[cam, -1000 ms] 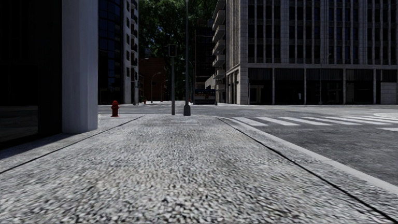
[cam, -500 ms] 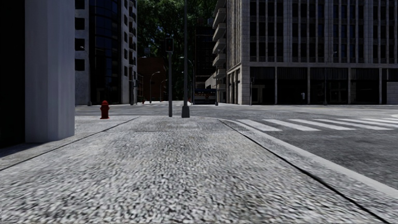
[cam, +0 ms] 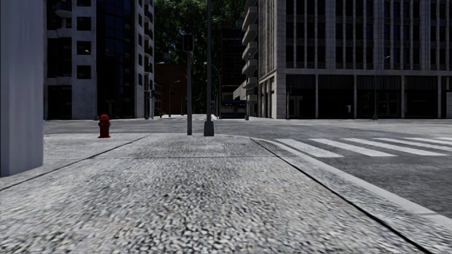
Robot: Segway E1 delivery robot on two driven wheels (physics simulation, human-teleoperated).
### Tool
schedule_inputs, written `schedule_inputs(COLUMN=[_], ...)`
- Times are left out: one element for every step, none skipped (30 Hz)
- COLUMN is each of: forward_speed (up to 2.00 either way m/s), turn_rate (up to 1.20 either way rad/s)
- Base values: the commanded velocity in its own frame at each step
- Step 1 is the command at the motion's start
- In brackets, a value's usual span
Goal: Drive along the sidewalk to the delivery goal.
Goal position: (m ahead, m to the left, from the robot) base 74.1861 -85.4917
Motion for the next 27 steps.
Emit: schedule_inputs(forward_speed=[2.00,2.00,2.00,2.00,2.00,2.00,2.00,2.00,2.00,2.00,2.00,2.00,2.00,2.00,2.00,2.00,2.00,2.00,2.00,2.00,2.00,2.00,2.00,2.00,2.00,2.00,2.00], turn_rate=[0.00,0.00,0.00,0.00,0.00,0.00,0.00,0.00,0.00,0.00,0.00,0.00,0.00,0.00,0.00,0.00,0.00,0.00,0.00,0.00,0.00,0.00,0.00,0.00,0.00,0.00,0.00])
